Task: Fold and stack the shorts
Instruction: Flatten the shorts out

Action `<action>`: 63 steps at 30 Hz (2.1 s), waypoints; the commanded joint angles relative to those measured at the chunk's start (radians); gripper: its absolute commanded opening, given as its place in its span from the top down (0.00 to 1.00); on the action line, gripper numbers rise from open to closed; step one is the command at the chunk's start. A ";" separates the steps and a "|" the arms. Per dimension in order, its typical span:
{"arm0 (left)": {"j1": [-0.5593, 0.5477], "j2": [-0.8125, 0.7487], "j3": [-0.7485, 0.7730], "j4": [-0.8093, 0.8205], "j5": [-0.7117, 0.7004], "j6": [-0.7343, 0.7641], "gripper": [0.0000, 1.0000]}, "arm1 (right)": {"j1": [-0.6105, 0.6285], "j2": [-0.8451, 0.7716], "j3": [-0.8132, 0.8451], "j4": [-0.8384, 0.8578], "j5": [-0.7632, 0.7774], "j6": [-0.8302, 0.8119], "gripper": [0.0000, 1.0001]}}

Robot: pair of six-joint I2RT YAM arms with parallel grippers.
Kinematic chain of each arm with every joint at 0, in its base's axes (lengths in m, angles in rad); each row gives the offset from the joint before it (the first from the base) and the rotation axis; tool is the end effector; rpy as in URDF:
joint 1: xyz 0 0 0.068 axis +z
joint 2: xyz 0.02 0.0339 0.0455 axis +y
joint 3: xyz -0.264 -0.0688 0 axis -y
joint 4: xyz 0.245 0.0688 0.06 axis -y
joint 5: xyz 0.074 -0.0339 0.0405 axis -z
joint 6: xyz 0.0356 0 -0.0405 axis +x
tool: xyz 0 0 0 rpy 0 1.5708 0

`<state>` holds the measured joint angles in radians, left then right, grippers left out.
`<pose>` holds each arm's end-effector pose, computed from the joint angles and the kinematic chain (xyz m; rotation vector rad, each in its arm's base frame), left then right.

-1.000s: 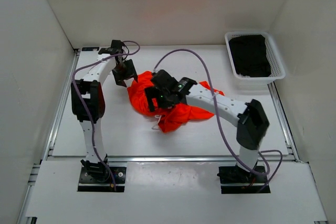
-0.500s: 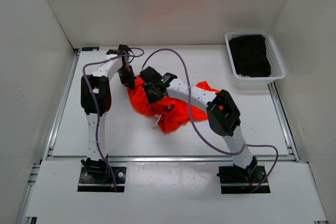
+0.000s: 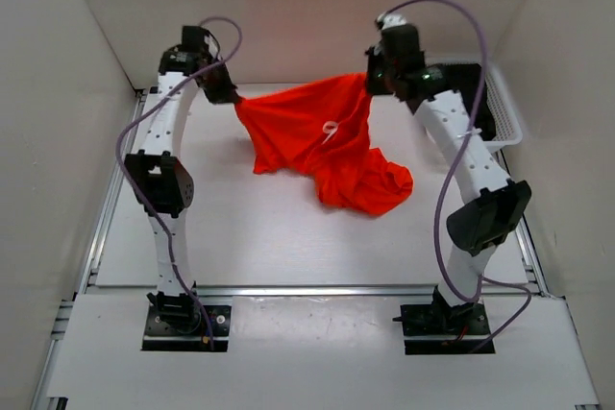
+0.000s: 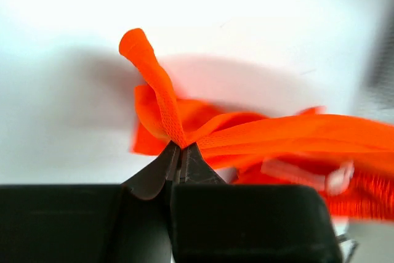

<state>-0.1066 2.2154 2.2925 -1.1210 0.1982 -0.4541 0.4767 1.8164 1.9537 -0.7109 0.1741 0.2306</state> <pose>0.4696 -0.0573 0.3091 -0.3887 2.6259 -0.4516 0.3674 0.1828 0.4034 -0.1618 2.1372 0.2284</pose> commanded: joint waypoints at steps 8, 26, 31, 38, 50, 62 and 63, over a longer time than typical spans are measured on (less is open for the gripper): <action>0.107 -0.465 0.017 0.087 0.172 -0.087 0.90 | -0.052 -0.282 0.173 0.030 -0.042 -0.206 1.00; 0.166 -1.099 -1.200 0.148 -0.063 -0.078 0.55 | 0.499 -0.907 -1.021 -0.143 0.308 0.562 0.32; 0.151 -0.960 -1.252 0.185 -0.031 -0.080 0.63 | 0.404 -0.979 -1.087 -0.193 0.144 0.838 0.47; 0.035 -0.705 -1.239 0.296 -0.054 -0.101 0.03 | 0.370 -1.245 -1.508 0.073 -0.168 1.299 0.18; -0.018 -0.428 -1.128 0.346 -0.126 -0.120 0.01 | 0.370 -1.488 -1.750 0.114 -0.111 1.622 0.23; -0.047 -0.332 -1.045 0.357 -0.114 -0.129 0.38 | 0.370 -1.267 -1.774 0.240 0.068 1.603 0.48; -0.047 -0.321 -1.036 0.357 -0.105 -0.129 0.50 | 0.370 -1.257 -1.774 0.240 0.114 1.578 0.57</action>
<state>-0.1478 1.8748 1.2247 -0.7967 0.0879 -0.5808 0.8459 0.5373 0.1841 -0.5091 0.1612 1.8259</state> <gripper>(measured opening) 0.640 0.528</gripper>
